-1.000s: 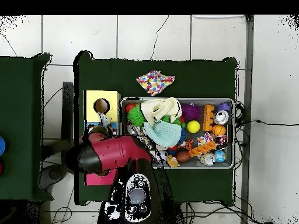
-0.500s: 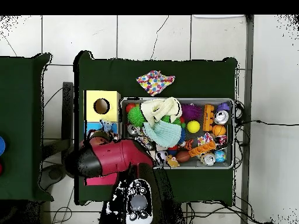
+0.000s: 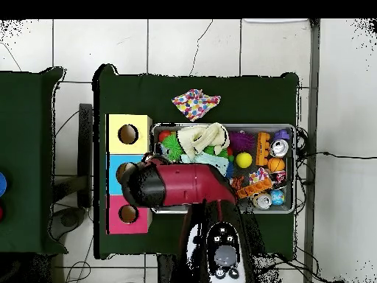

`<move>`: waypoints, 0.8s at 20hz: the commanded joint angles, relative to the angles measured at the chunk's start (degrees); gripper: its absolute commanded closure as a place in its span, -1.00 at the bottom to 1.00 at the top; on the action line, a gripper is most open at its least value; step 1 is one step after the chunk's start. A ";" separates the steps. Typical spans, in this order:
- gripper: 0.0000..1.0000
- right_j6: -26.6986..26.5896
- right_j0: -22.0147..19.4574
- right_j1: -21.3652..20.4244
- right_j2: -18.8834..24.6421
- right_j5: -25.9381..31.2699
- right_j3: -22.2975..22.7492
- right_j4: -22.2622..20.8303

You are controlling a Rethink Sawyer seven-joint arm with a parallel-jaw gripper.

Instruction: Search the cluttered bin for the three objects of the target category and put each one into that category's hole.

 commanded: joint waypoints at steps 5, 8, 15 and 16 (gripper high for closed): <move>1.00 -4.13 0.56 0.80 3.34 6.25 -4.12 -6.76; 1.00 -2.81 1.97 0.97 2.93 6.45 -4.52 -7.22; 1.00 -0.51 4.18 1.84 2.34 6.03 -4.98 -7.15; 1.00 -0.40 4.38 2.06 2.27 5.99 -5.17 -7.05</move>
